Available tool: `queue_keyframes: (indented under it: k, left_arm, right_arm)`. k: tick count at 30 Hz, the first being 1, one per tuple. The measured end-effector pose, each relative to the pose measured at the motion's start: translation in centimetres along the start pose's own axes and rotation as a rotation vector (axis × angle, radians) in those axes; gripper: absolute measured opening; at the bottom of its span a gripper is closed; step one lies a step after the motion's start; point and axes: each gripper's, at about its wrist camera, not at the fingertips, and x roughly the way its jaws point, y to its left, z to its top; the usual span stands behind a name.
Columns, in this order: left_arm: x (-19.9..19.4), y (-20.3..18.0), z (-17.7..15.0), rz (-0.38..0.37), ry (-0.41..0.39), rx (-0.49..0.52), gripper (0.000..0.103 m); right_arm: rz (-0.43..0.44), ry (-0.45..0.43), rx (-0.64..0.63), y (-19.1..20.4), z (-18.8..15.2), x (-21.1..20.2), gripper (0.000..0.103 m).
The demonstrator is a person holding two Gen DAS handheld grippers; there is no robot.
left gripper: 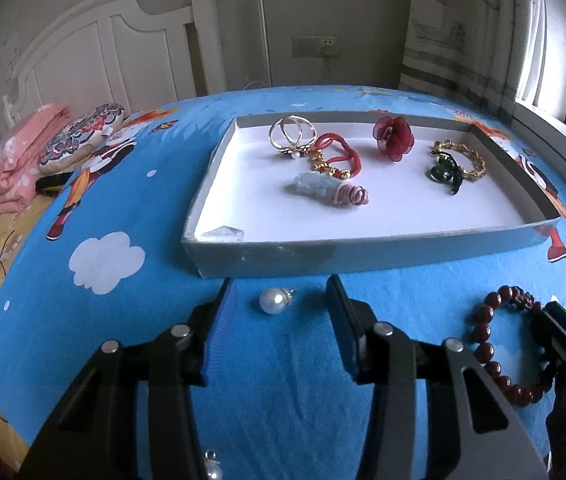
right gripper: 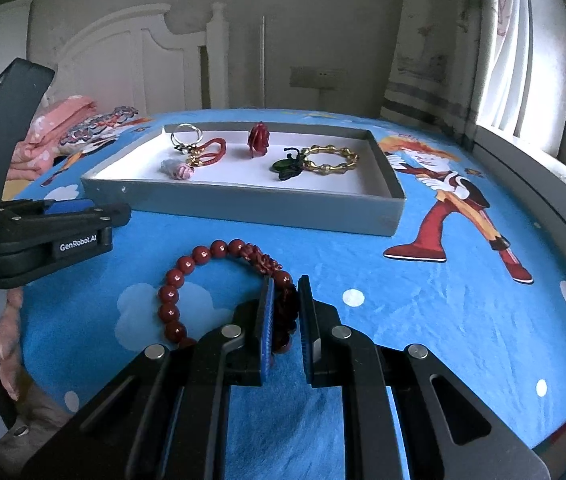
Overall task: Organize jewelry
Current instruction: 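Grasp the white pearl earring with the left tool, then lift the red bead bracelet with the right tool while the left tool holds the pearl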
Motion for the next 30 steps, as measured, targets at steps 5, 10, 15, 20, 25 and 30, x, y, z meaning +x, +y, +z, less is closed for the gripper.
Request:
queue_keyframes:
  k: [5, 10, 15, 20, 25, 30]
  left_arm:
    - [0.0, -0.1, -0.2, -0.026, -0.016, 0.017, 0.02]
    - [-0.1, 0.1, -0.3, -0.052, -0.021, 0.009, 0.018]
    - [0.0, 0.7, -0.3, -0.079, -0.024, -0.02, 0.017]
    - [-0.3, 0.8, -0.4, -0.082, -0.038, -0.02, 0.017]
    - [-1.3, 0.7, -0.8, -0.085, -0.1, 0.0, 0.017]
    - [-2.1, 0.4, -1.0, -0.086, -0.146, 0.011, 0.017]
  right_arm:
    - [-0.022, 0.006, 0.005, 0.2, 0.1, 0.0, 0.013]
    - [-0.054, 0.001, 0.002, 0.6, 0.0, 0.0, 0.013]
    - [-0.063, -0.003, 0.006, 0.7, -0.1, 0.0, 0.013]
    - [-0.058, -0.006, 0.013, 0.5, -0.2, -0.1, 0.013]
    - [-0.07, -0.019, -0.007, 0.8, -0.3, -0.3, 0.013]
    - [-0.068, -0.044, -0.026, 0.8, -0.6, -0.3, 0.013]
